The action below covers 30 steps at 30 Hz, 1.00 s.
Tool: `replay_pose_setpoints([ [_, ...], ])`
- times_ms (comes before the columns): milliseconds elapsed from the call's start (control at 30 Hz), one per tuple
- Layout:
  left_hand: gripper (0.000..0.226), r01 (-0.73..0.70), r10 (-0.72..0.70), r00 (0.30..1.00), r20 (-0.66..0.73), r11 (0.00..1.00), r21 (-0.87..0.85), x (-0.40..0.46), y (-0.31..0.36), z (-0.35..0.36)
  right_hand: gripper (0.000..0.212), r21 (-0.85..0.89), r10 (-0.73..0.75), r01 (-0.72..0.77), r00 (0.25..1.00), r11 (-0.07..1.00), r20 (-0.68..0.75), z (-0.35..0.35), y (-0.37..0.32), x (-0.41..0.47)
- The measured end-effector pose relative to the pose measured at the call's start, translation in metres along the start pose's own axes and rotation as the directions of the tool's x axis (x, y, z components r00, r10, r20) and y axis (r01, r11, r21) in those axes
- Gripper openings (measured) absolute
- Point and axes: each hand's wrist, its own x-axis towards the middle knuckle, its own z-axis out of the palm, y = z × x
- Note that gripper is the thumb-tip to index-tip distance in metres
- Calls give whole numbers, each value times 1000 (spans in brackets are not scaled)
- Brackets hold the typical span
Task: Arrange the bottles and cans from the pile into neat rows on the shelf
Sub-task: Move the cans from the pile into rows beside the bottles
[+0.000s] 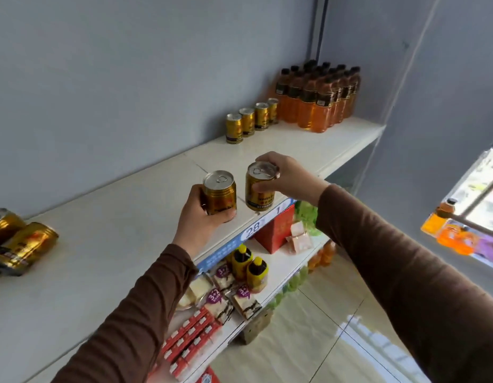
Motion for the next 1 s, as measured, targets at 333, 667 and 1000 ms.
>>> replay_pose_setpoints([
  [333, 57, 48, -48, 999, -2, 999, 19, 78, 27, 145, 63, -20, 16, -16, 1000, 1000, 20, -107, 113, 39],
  [667, 61, 29, -28, 999, -25, 999, 35, 192, 13, 187, 62, -84, 9, -4, 998, 996, 68, -143, 163, 151],
  [1000, 73, 37, -30, 995, -93, 996, 79, 273, -3, 219, 62, -357, -25, 68, 992, 932, 124, -172, 187, 268],
])
